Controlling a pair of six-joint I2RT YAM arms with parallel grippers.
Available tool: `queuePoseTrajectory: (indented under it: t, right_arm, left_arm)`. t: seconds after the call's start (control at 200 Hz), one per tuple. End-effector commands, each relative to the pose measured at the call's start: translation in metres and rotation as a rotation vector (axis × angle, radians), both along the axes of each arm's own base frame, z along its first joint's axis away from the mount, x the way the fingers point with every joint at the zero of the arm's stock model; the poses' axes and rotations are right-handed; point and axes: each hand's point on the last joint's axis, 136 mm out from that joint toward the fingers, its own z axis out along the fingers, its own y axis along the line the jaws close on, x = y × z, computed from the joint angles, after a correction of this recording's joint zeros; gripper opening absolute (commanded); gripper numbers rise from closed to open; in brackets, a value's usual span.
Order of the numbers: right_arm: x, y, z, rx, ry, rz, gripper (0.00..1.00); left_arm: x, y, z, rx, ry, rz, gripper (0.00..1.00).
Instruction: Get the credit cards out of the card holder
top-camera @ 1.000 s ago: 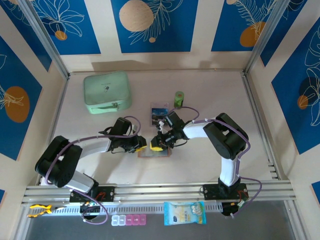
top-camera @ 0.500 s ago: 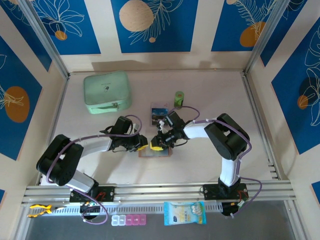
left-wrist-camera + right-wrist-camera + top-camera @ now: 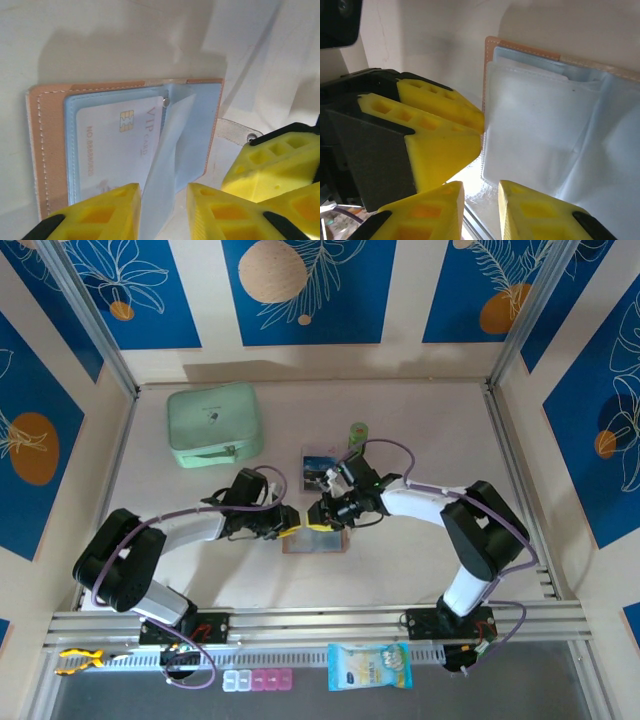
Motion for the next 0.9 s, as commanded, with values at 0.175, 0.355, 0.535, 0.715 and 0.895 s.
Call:
queuePoseTrajectory:
  t: [0.175, 0.355, 0.535, 0.715, 0.895]
  right_arm:
    - [0.009, -0.032, 0.022, -0.073, -0.074, -0.073, 0.26]
    - [0.013, -0.049, 0.032, -0.074, -0.097, -0.111, 0.26]
    - [0.012, -0.063, 0.037, -0.079, -0.109, -0.147, 0.27]
    - [0.011, -0.072, 0.040, -0.080, -0.114, -0.172, 0.27]
    - [0.008, -0.078, 0.040, -0.083, -0.109, -0.185, 0.28]
  left_arm:
    - [0.003, -0.027, 0.029, -0.091, -0.024, -0.058, 0.31]
    - [0.001, -0.041, 0.033, -0.114, -0.020, -0.088, 0.32]
    - [0.002, -0.062, 0.034, -0.126, -0.019, -0.125, 0.37]
    - [0.000, -0.082, 0.022, -0.127, 0.003, -0.160, 0.43]
    - [0.000, -0.090, 0.010, -0.115, 0.025, -0.171, 0.44]
